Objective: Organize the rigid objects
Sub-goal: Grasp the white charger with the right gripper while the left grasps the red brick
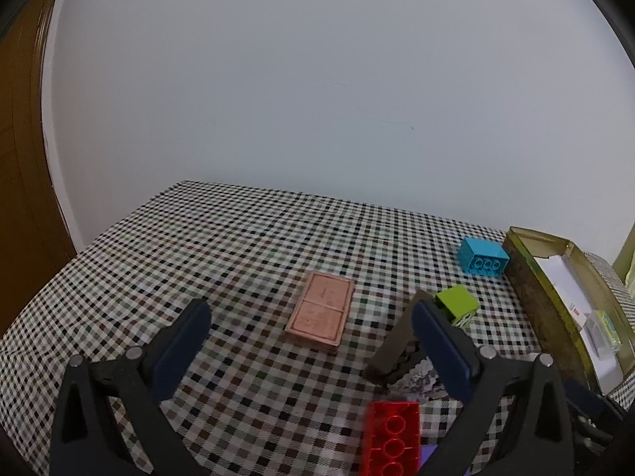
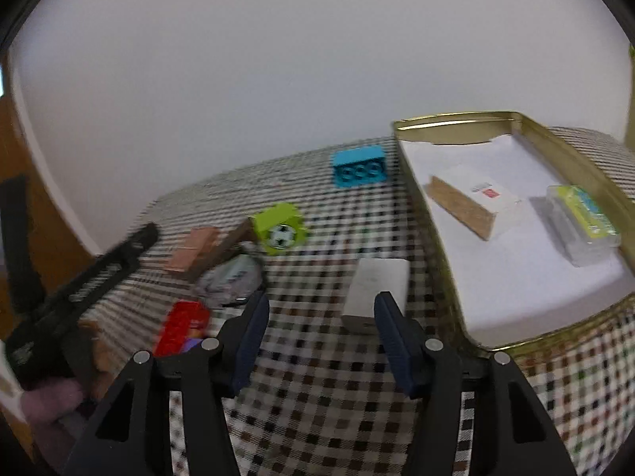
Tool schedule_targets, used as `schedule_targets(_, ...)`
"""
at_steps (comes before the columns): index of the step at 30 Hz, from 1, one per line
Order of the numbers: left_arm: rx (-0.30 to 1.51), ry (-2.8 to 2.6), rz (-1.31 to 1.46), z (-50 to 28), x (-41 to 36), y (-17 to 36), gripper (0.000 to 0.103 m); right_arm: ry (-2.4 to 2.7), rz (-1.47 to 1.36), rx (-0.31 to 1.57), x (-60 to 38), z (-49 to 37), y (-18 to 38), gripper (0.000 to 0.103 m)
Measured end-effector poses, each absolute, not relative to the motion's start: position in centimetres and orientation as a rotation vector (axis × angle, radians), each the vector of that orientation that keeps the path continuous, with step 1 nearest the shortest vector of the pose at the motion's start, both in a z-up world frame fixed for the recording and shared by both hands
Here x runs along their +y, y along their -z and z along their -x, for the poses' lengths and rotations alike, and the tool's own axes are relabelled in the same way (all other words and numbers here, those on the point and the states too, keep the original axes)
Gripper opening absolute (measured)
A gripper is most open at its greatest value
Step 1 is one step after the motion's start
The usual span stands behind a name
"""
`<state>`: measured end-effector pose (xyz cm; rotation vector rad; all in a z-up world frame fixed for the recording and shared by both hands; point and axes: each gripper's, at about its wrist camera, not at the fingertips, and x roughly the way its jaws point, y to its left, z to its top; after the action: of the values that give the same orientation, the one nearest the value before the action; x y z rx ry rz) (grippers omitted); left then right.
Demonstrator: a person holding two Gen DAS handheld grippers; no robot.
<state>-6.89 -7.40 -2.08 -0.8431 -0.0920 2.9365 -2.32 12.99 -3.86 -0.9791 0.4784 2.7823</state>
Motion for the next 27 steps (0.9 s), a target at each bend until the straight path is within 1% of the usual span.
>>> schedule_targets(3, -0.099, -2.938, 0.845, 6.9, -7.8, 2.0, 0.103, -2.717, 0.977, 0.480, 13.1, 3.0, 4.0, 0.058)
schedule_targets(6, -0.093, -2.945, 0.841, 6.9, -8.0, 2.1, 0.103, -2.632, 1.001, 0.392, 12.4, 4.1, 4.3, 0.058)
schedule_targets(11, -0.095, -2.958, 0.849, 7.0, -8.8, 2.2, 0.103, -2.554, 1.106, 0.471, 13.2, 6.0, 6.2, 0.059)
schedule_targets(17, -0.131, -2.933, 0.897, 7.4, -9.5, 2.5, 0.103, -2.569, 1.130, 0.424, 13.6, 7.5, 7.4, 0.058)
schedule_targets(19, -0.127, -2.917, 0.909, 7.5, -9.4, 2.6, 0.103, -2.588, 1.140, 0.415, 13.8, 7.9, 7.8, 0.055)
schedule_targets(20, -0.124, -2.910, 0.915, 7.5, -9.3, 2.7, 0.103, -2.599, 1.148, 0.404, 14.1, 7.9, 7.6, 0.044)
schedule_targets(21, -0.122, -2.902, 0.923, 7.6, -9.3, 2.8, 0.103, -2.617, 1.156, 0.401, 14.2, 8.0, 7.6, 0.041)
schedule_targets(27, -0.125, -2.831, 0.973, 7.7, -9.3, 3.4, 0.103, -2.786, 1.160, 0.465, 13.7, 7.5, 7.8, 0.041)
